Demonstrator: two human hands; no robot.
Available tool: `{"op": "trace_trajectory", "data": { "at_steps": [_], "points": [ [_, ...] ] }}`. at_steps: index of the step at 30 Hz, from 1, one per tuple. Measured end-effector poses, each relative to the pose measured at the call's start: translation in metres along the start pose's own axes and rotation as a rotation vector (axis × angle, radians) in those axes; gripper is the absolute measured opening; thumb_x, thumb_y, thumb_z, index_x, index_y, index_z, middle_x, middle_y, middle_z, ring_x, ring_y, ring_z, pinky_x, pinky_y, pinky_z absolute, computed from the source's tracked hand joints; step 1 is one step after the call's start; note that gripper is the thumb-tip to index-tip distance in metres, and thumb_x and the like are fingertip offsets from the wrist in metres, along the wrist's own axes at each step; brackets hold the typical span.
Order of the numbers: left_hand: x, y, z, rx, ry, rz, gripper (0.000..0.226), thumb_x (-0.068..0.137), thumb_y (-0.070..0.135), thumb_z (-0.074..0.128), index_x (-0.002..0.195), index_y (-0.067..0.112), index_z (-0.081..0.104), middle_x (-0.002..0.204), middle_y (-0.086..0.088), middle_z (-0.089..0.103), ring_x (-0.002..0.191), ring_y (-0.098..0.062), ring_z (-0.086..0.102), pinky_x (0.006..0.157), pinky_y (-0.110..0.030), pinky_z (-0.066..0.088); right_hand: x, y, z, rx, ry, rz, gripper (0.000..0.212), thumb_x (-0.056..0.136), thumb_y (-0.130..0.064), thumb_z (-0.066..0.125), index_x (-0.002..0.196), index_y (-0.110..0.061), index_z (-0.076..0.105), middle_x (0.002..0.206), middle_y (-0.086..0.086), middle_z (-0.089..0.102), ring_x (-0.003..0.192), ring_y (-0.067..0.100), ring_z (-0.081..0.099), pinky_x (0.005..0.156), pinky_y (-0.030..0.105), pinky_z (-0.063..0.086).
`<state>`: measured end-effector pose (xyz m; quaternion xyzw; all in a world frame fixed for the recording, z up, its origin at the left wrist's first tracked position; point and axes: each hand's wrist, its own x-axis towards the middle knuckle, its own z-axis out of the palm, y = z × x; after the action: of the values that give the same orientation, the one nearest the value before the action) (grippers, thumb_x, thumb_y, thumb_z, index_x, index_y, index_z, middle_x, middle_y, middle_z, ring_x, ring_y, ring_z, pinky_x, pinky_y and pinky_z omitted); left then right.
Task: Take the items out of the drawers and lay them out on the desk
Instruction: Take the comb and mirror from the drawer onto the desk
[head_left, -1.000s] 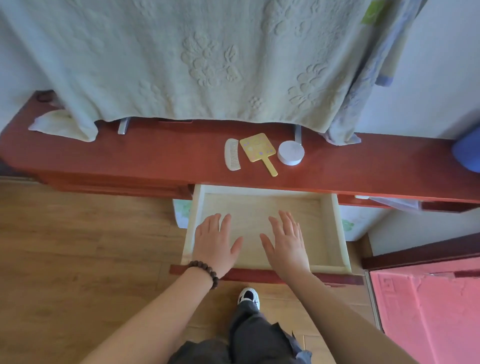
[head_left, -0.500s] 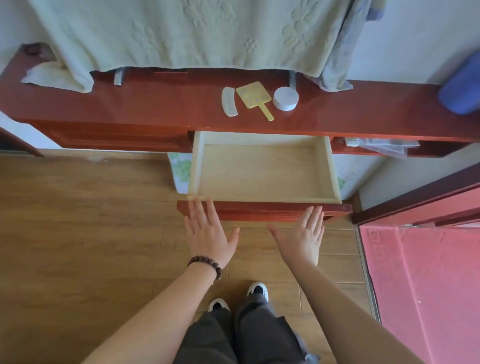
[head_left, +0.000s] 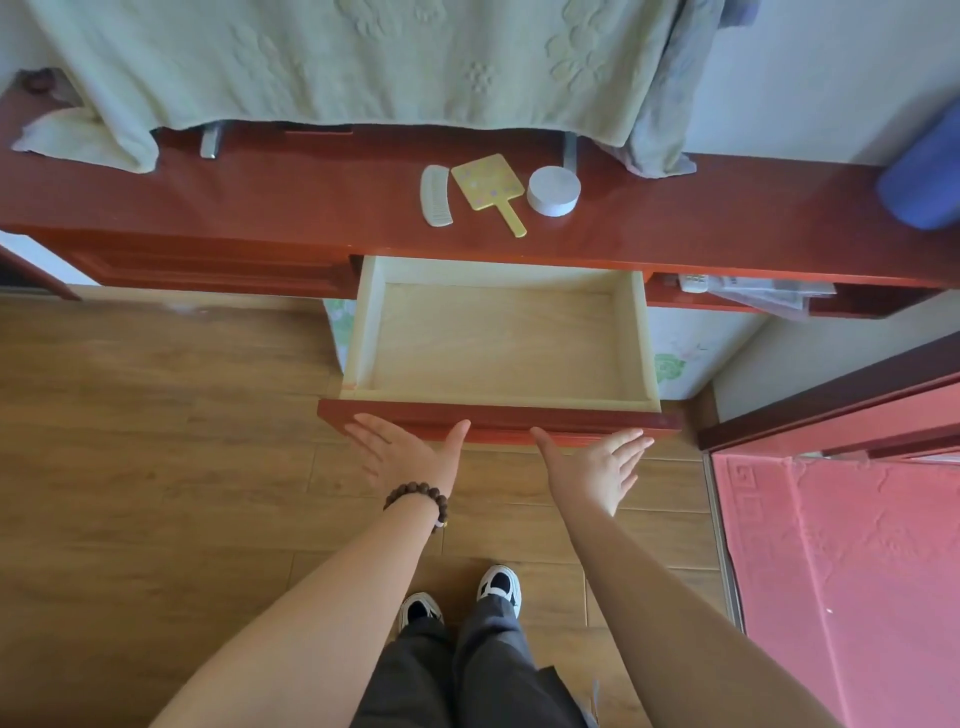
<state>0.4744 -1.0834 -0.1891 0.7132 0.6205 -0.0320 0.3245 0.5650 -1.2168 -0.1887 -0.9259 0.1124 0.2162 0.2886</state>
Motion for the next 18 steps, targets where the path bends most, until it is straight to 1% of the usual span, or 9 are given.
{"op": "trace_trajectory", "data": {
  "at_steps": [2, 5, 10, 14, 18],
  "points": [
    [0.001, 0.007, 0.002, -0.011, 0.007, -0.011, 0.136, 0.066, 0.076, 0.061, 0.146, -0.001, -0.016, 0.159, -0.019, -0.011, 0.148, -0.029, -0.002, 0.118, -0.046, 0.013, 0.006, -0.003, -0.003, 0.024, -0.011, 0.011, 0.135, 0.066, -0.071, 0.066, 0.146, -0.002, -0.017, 0.158, 0.014, -0.017, 0.147, 0.021, -0.011, 0.119, 0.043, 0.002],
    [0.003, 0.014, 0.004, -0.014, 0.021, -0.05, 0.137, 0.066, 0.072, 0.065, 0.146, -0.002, -0.017, 0.159, -0.019, -0.009, 0.148, -0.031, 0.005, 0.116, -0.046, 0.02, 0.016, -0.007, -0.008, 0.062, -0.039, 0.026, 0.134, 0.066, -0.069, 0.067, 0.146, -0.001, -0.017, 0.157, 0.017, -0.017, 0.147, 0.024, -0.008, 0.119, 0.044, 0.003],
    [0.008, 0.023, 0.008, -0.005, 0.047, -0.067, 0.137, 0.065, 0.074, 0.063, 0.146, -0.002, -0.017, 0.159, -0.018, -0.007, 0.146, -0.032, 0.016, 0.114, -0.047, 0.028, 0.026, -0.014, -0.008, 0.094, -0.063, 0.03, 0.134, 0.068, -0.063, 0.071, 0.145, -0.002, -0.02, 0.156, 0.019, -0.019, 0.147, 0.024, -0.009, 0.119, 0.045, 0.004],
    [0.023, 0.033, 0.006, -0.007, 0.026, -0.057, 0.138, 0.065, 0.073, 0.065, 0.146, -0.001, -0.018, 0.159, -0.017, -0.009, 0.147, -0.032, 0.01, 0.115, -0.046, 0.024, 0.037, -0.018, -0.009, 0.03, -0.065, -0.01, 0.13, 0.072, -0.06, 0.069, 0.145, -0.004, -0.021, 0.157, 0.017, -0.018, 0.147, 0.023, -0.01, 0.119, 0.046, 0.004],
    [0.038, 0.048, 0.007, -0.039, 0.015, -0.072, 0.138, 0.065, 0.07, 0.067, 0.146, 0.001, -0.02, 0.16, -0.014, -0.011, 0.148, -0.03, 0.005, 0.116, -0.048, 0.021, 0.05, -0.032, -0.009, 0.031, -0.075, -0.016, 0.127, 0.074, -0.064, 0.064, 0.146, -0.004, -0.021, 0.157, 0.017, -0.019, 0.147, 0.024, -0.009, 0.119, 0.046, 0.004]
  ]
}}
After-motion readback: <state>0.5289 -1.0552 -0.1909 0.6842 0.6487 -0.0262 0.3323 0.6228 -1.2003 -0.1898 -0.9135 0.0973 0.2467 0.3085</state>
